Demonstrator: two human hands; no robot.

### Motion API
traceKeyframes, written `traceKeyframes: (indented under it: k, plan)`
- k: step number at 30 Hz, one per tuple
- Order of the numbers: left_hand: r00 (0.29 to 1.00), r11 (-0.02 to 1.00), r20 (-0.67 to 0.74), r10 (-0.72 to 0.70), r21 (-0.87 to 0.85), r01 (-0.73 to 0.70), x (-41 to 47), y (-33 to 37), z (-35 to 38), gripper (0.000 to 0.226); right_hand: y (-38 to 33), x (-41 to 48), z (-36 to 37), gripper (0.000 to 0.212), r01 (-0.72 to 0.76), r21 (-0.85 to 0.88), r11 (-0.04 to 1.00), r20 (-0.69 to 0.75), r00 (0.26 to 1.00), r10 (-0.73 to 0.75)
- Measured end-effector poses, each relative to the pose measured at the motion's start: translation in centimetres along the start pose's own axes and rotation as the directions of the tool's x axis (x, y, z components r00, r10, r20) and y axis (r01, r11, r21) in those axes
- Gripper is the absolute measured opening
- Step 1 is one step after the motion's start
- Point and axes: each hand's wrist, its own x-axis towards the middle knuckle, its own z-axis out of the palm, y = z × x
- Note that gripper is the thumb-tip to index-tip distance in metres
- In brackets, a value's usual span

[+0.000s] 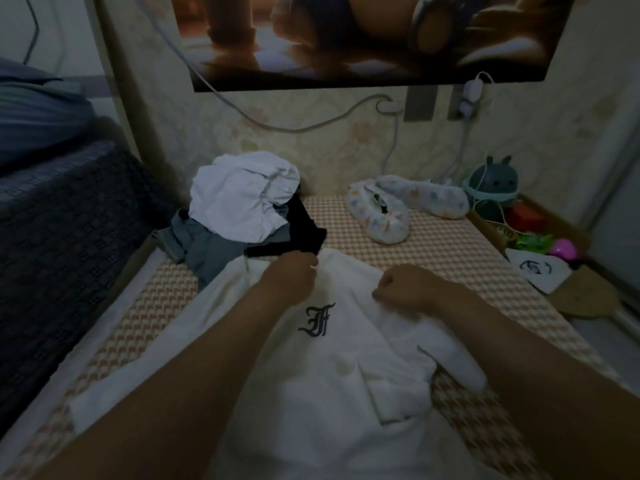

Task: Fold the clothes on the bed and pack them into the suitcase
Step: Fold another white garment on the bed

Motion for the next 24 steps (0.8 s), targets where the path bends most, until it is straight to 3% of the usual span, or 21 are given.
traceKeyframes:
  k: [3,4,6,8,10,14,16,17,19,21,24]
  plan:
    - [0.991,0.994,0.112,-0.071,0.088,0.061,0.8,2.5,1.5,0.047,1.1,-1.3,0.5,0.074,-0.142,-0.161,0.977,0.026,0.989,0.148]
    - [0.990,0.990,0.105,-0.091,0.113,0.079,1.1,2.9,2.0,0.048,1.4,-1.5,0.6,0.074,-0.192,-0.218,0.957,0.000,0.980,0.197]
    - [0.989,0.984,0.057,-0.134,0.122,0.127,2.1,3.2,2.6,0.047,2.4,-1.7,0.2,0.052,-0.237,-0.284,0.929,-0.061,0.971,0.229]
    - [0.987,0.984,-0.004,-0.160,0.082,0.160,3.2,3.2,3.4,0.038,3.3,-1.9,-0.2,0.035,-0.196,-0.197,0.961,-0.100,0.979,0.179]
    - [0.982,0.980,-0.090,-0.168,0.090,0.176,4.1,3.8,3.6,0.030,4.2,-2.0,-0.9,0.037,-0.179,-0.062,0.982,-0.175,0.970,0.166]
    - [0.886,0.984,-0.431,-0.172,-0.117,0.134,6.3,6.5,2.5,0.020,7.8,-1.5,-2.9,0.046,-0.224,0.053,0.973,-0.452,0.864,0.223]
    - [0.879,0.980,-0.453,-0.149,-0.185,0.071,7.3,8.0,2.5,0.019,10.0,-1.0,-3.3,0.037,-0.238,-0.116,0.964,-0.664,0.740,0.103]
    - [0.920,0.987,-0.378,-0.106,-0.154,0.051,7.5,8.8,2.8,0.018,10.6,-0.9,-3.1,0.034,-0.288,-0.208,0.935,-0.678,0.731,0.075]
    - [0.990,0.998,-0.140,-0.036,-0.062,0.028,7.7,9.6,4.5,0.015,10.9,-0.5,-2.1,0.036,-0.292,-0.296,0.909,-0.628,0.777,0.046]
    - [0.997,0.997,0.014,-0.074,0.037,0.073,7.9,9.6,6.3,0.024,9.9,0.1,-0.8,0.046,-0.115,-0.377,0.919,-0.479,0.874,-0.087]
    - [0.986,0.978,-0.072,-0.147,0.142,0.156,7.7,9.3,6.6,0.045,7.7,0.3,1.0,0.052,0.210,-0.236,0.949,-0.163,0.954,-0.252]
